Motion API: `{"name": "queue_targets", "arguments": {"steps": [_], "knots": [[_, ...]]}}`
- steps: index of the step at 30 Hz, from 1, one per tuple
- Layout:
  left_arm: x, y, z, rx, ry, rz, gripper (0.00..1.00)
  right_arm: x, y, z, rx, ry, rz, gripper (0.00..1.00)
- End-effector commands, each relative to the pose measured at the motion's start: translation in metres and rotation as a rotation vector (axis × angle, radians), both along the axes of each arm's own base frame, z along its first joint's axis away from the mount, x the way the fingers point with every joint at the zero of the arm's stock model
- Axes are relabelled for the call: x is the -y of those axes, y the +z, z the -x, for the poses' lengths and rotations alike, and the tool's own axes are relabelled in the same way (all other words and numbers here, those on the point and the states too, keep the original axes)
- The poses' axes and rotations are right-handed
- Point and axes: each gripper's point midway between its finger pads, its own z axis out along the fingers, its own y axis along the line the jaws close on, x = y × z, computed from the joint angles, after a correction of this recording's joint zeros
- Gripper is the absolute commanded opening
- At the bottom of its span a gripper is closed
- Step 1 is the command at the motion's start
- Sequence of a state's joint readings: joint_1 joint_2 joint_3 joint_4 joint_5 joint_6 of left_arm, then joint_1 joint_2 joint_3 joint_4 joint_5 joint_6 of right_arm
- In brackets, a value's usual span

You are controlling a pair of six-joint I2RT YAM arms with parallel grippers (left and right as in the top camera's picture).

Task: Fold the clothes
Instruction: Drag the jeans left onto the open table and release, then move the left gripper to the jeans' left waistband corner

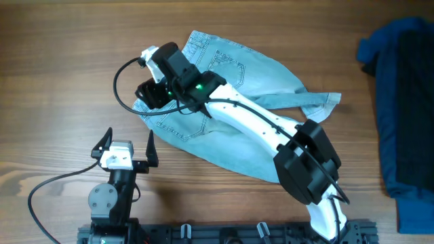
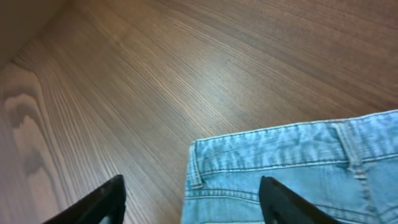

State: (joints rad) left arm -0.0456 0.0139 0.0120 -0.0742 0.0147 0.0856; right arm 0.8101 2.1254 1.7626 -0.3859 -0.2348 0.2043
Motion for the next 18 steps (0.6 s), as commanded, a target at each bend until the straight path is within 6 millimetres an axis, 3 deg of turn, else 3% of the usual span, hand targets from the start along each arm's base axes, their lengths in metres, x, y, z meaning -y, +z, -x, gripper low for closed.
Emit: {"name": "queue_targets", "arguments": {"steps": [1, 5, 8, 13, 18], "knots": [[0.001, -0.001, 0.0, 0.002, -0.009, -0.014, 1.0, 0.044, 0.059, -0.034, 0.114, -0.1, -0.011, 0.75], [0.001, -0.001, 0.0, 0.002, -0.009, -0.014, 1.0, 0.124, 0.092, -0.052, 0.092, -0.272, 0.048, 0.76], [0.001, -0.001, 0.0, 0.002, -0.009, -0.014, 1.0, 0.182, 0.098, -0.056, 0.037, -0.37, 0.111, 0.76], [0.001, -0.001, 0.0, 0.002, -0.009, -0.014, 1.0, 0.285, 0.078, -0.05, -0.143, -0.544, 0.235, 0.78], [0.001, -0.001, 0.0, 0.002, -0.009, -0.014, 1.0, 0.359, 0.048, -0.05, -0.297, -0.685, 0.306, 0.77]]}}
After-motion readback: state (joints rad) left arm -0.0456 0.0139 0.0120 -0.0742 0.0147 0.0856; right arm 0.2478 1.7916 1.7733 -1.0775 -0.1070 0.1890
